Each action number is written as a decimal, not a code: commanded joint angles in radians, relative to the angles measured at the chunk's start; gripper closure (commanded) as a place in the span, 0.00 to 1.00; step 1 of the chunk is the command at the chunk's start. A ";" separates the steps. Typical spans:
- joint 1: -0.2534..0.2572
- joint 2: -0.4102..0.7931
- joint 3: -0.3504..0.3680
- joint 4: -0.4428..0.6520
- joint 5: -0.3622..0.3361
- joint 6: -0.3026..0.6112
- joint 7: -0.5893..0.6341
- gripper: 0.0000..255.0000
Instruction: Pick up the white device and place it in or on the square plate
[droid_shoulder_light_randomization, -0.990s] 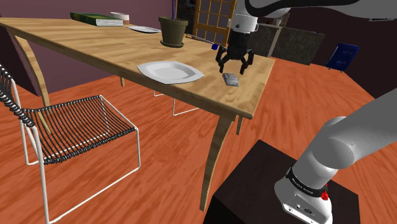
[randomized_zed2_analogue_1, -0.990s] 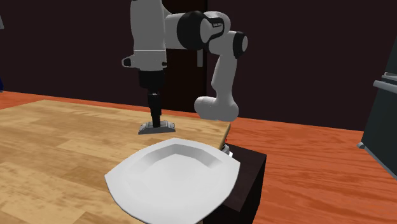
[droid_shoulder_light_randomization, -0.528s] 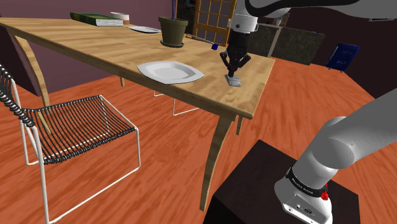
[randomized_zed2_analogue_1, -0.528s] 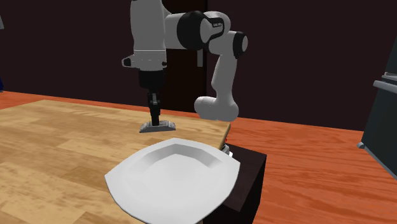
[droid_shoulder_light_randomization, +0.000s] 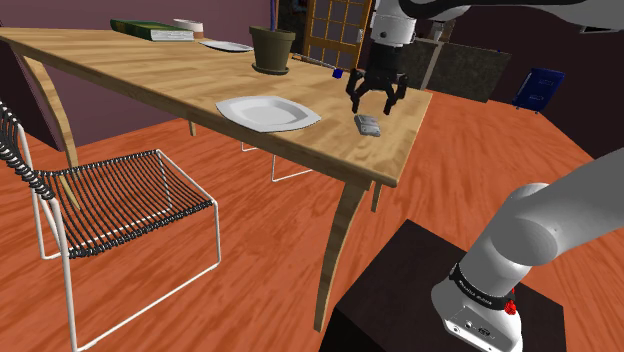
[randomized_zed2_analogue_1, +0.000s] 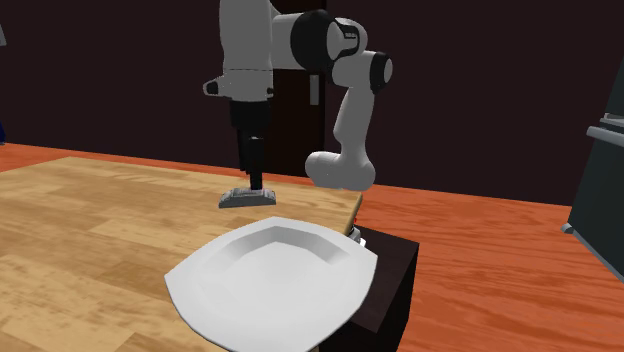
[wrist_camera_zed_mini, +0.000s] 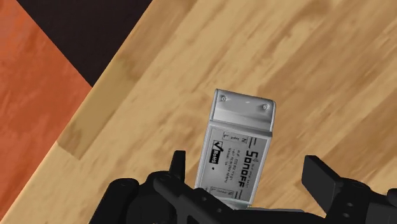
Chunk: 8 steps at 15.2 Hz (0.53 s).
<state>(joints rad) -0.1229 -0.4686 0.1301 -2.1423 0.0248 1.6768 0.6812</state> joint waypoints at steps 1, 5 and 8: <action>0.001 -0.012 0.000 -0.021 0.000 0.009 -0.002 0.00; 0.002 -0.017 0.001 -0.078 0.001 0.062 -0.002 0.00; 0.002 -0.018 0.001 -0.100 0.001 0.083 -0.003 0.00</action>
<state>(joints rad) -0.1207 -0.4850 0.1316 -2.2376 0.0260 1.7554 0.6793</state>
